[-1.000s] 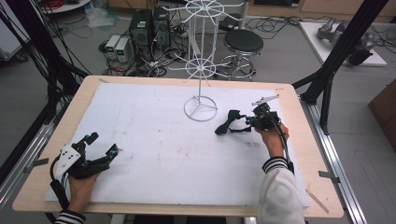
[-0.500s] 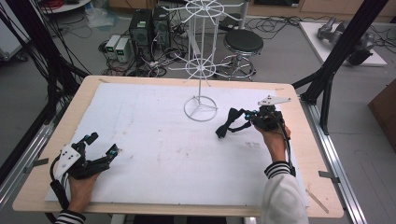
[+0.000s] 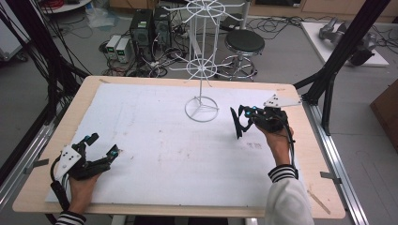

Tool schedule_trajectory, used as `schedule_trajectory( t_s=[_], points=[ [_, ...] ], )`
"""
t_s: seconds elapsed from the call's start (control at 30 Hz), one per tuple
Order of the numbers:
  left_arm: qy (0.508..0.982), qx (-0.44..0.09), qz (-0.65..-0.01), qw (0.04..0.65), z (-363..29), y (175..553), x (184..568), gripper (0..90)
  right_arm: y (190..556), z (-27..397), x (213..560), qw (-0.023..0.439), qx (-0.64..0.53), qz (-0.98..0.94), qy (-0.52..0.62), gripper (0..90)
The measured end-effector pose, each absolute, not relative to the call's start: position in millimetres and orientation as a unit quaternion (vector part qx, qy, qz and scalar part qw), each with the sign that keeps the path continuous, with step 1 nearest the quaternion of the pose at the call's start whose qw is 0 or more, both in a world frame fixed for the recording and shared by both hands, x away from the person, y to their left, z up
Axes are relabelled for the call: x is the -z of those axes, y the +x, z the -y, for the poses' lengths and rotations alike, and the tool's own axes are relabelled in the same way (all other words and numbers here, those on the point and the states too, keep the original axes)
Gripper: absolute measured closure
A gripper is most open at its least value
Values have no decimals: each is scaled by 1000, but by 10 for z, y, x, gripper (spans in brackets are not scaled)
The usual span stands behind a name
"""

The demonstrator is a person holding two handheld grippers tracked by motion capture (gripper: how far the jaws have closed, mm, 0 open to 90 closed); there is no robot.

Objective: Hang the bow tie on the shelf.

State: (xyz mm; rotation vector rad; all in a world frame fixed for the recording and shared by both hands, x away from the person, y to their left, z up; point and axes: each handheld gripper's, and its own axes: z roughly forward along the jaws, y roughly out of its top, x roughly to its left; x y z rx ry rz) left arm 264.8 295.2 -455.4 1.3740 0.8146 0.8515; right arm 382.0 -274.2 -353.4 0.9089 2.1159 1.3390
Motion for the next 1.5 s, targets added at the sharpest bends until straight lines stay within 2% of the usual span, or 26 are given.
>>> schedule_trajectory(
  t_s=[0.53,1.0,1.5],
  points=[
    [597,-369,-355,617,-2954,2649,4554,145,3733,2702,3351,250,-540,-749,292,882],
    [598,-369,-355,617,-2956,2651,4553,145,3680,2342,2991,257,-563,-754,221,882],
    [598,-367,-356,617,-2955,2654,4553,145,3789,1982,2785,260,-565,-755,207,882]
  ],
)
